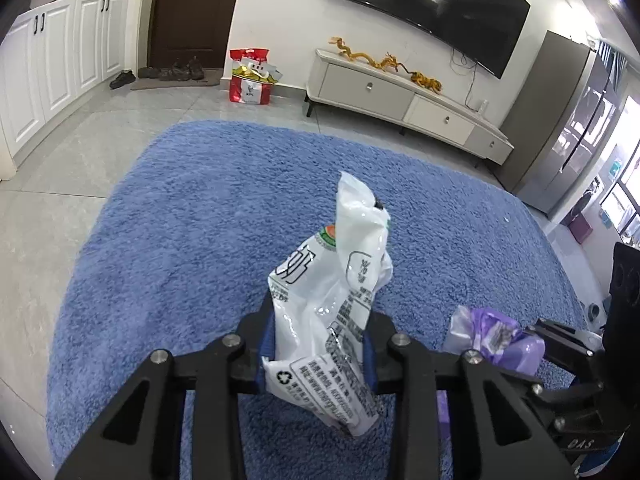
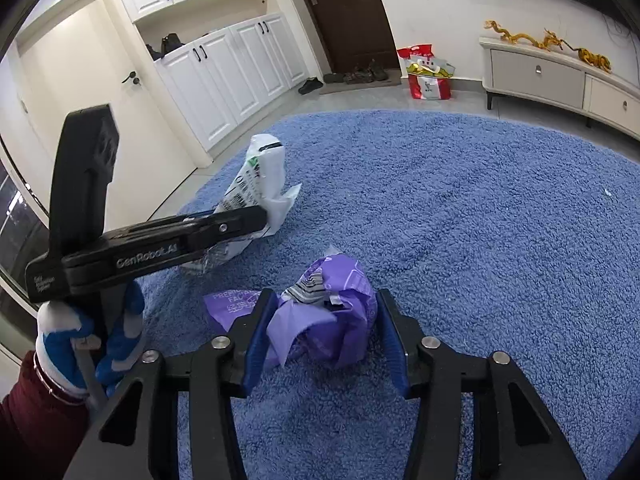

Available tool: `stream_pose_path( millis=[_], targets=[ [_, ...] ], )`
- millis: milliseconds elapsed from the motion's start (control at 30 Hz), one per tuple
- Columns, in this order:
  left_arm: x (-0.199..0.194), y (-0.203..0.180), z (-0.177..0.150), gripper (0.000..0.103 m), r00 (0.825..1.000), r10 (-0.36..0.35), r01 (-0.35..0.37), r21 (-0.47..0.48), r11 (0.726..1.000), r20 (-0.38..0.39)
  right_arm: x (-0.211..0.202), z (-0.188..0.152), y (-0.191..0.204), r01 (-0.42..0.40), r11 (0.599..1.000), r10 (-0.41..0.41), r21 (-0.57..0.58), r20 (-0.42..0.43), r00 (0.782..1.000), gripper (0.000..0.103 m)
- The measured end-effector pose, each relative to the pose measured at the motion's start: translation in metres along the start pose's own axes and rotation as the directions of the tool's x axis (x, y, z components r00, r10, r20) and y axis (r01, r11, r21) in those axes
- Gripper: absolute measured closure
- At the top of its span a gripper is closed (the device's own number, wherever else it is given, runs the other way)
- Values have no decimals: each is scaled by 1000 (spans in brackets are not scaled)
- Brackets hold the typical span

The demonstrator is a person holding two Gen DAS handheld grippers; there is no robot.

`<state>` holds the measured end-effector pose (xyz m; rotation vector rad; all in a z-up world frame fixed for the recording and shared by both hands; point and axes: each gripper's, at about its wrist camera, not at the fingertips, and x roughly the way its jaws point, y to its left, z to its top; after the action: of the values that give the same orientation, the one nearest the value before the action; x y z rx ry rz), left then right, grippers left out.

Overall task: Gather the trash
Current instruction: 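Grasp the white printed wrapper with the left gripper while the right grasps the purple bag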

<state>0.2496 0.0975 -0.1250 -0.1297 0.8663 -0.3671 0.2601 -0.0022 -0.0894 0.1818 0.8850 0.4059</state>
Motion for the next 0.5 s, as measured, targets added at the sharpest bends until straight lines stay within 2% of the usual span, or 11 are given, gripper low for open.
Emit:
stream_pose_path(
  millis=[267, 500],
  targets=[
    [-42, 1, -16, 72, 998, 14, -12, -38, 999, 53, -24, -10, 12, 16, 1000, -16, -25, 24, 1000, 63],
    [-102, -26, -39, 72, 988, 89, -91, 7, 996, 125, -83, -29, 23, 49, 998, -46, -40, 77, 996, 63]
  ],
)
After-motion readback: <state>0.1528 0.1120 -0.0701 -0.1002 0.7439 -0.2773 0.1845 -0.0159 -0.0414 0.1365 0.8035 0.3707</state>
